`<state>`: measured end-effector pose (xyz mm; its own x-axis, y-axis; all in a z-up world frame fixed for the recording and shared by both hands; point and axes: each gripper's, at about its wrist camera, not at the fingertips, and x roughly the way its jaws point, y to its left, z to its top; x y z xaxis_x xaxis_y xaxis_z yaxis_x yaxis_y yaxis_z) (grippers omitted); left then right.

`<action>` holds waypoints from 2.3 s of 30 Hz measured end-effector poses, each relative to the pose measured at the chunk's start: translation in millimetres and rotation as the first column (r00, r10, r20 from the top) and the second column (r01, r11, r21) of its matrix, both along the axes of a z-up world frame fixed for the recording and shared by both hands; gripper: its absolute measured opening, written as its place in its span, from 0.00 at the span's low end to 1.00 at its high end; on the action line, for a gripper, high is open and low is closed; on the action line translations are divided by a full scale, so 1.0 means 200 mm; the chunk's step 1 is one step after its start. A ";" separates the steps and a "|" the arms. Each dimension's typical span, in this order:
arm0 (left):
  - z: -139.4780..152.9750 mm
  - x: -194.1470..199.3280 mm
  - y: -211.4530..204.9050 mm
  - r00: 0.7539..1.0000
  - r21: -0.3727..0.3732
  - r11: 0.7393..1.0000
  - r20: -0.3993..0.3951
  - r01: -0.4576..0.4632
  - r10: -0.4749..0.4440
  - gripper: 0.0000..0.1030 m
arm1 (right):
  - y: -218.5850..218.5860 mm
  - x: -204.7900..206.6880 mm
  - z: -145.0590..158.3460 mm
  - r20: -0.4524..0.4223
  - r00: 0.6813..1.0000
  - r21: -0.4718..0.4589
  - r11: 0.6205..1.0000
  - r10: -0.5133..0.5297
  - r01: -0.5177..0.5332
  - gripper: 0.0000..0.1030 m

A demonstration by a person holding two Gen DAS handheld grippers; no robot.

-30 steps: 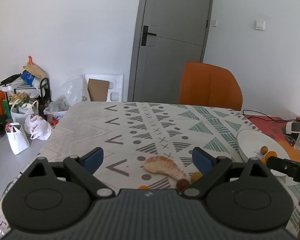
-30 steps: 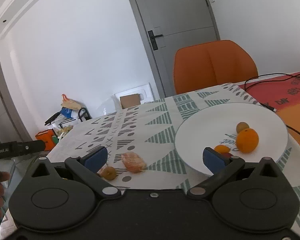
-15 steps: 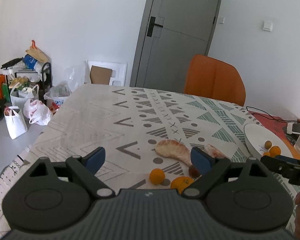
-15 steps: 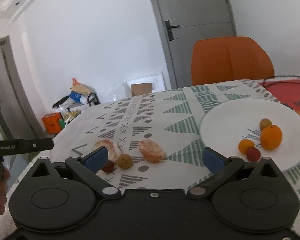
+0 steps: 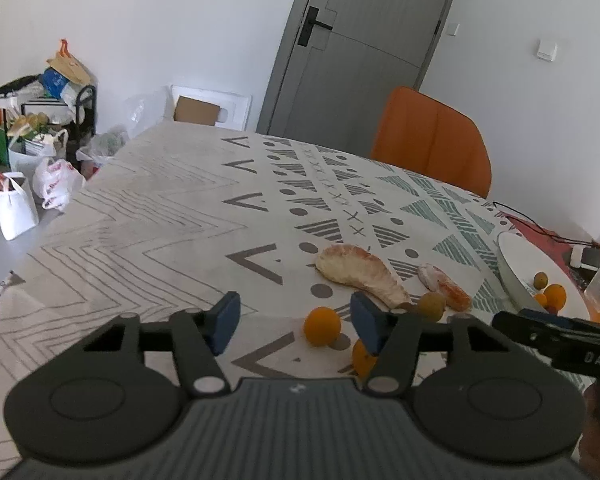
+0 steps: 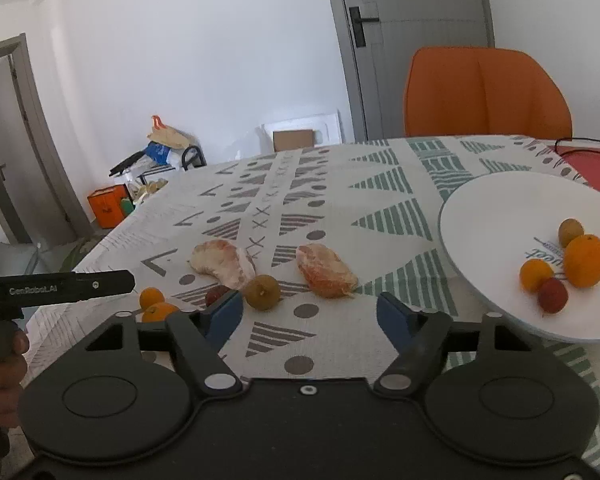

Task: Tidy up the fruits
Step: 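Grasp a small orange with the left tool while the right tool grasps a brown round fruit, then carry the small orange and brown fruit over the white plate and open both tools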

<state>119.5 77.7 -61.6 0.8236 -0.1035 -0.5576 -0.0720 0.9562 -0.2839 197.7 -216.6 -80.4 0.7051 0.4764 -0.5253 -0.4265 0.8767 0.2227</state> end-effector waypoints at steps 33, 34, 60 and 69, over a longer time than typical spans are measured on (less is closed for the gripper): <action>0.01 0.06 0.13 1.000 -0.029 0.999 -0.015 -0.021 0.021 0.21 | 0.24 0.15 -0.08 -0.057 0.994 -0.026 0.995 0.096 -0.098 0.24; 0.02 0.07 0.12 1.000 -0.027 1.000 -0.015 -0.016 0.016 0.21 | 0.23 0.14 -0.07 -0.050 0.995 -0.024 0.996 0.089 -0.090 0.24; 0.24 0.10 -0.44 0.980 0.067 0.983 0.096 0.169 -0.175 0.21 | -0.42 0.00 0.10 0.059 0.989 0.095 0.987 -0.135 0.129 0.24; 0.25 0.15 -0.56 0.974 0.077 0.977 0.098 0.198 -0.205 0.21 | -0.56 0.01 0.11 0.066 0.981 0.115 0.978 -0.181 0.173 0.24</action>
<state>149.5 -35.0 -10.6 0.8440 -0.2393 -0.4801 0.1509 0.9648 -0.2155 199.6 -328.5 -58.4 0.8190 0.3915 -0.4195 -0.2856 0.9122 0.2937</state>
